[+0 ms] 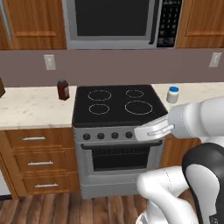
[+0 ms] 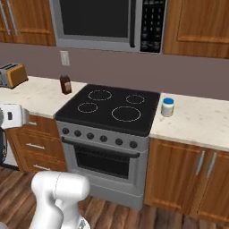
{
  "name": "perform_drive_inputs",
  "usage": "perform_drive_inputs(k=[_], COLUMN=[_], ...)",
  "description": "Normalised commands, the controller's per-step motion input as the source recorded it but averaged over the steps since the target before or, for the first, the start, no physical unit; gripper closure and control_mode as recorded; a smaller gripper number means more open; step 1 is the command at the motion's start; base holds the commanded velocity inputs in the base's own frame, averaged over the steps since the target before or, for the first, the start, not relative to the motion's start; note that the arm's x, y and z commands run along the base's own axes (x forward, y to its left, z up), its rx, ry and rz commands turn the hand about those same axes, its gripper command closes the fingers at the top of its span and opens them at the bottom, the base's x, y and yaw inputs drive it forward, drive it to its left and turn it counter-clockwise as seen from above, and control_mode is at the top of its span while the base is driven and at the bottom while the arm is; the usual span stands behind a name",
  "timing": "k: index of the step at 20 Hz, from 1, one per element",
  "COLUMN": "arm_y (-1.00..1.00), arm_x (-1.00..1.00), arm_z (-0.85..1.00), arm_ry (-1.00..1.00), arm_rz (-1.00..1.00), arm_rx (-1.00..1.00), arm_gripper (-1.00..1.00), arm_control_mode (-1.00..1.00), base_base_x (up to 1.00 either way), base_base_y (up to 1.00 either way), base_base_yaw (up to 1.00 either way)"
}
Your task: Collect the paprika, mayonnaise, and shaker from the cabinet and place them next to the stove.
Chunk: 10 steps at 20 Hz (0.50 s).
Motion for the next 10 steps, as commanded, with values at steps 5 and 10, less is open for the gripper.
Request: perform_drive_inputs(k=[5,10], arm_y=[0.00,0.00], arm_x=[0.00,0.00], arm_z=[0.00,0.00], arm_ry=[0.00,0.00], arm_rz=[0.00,0.00], arm_rx=[0.00,0.00], arm_gripper=[-1.00,-1.00], arm_control_mode=[1.00,1.00], base_base_x=[-0.13,0.00], base_base_y=[1.00,1.00], base_base_yaw=[0.00,0.00])
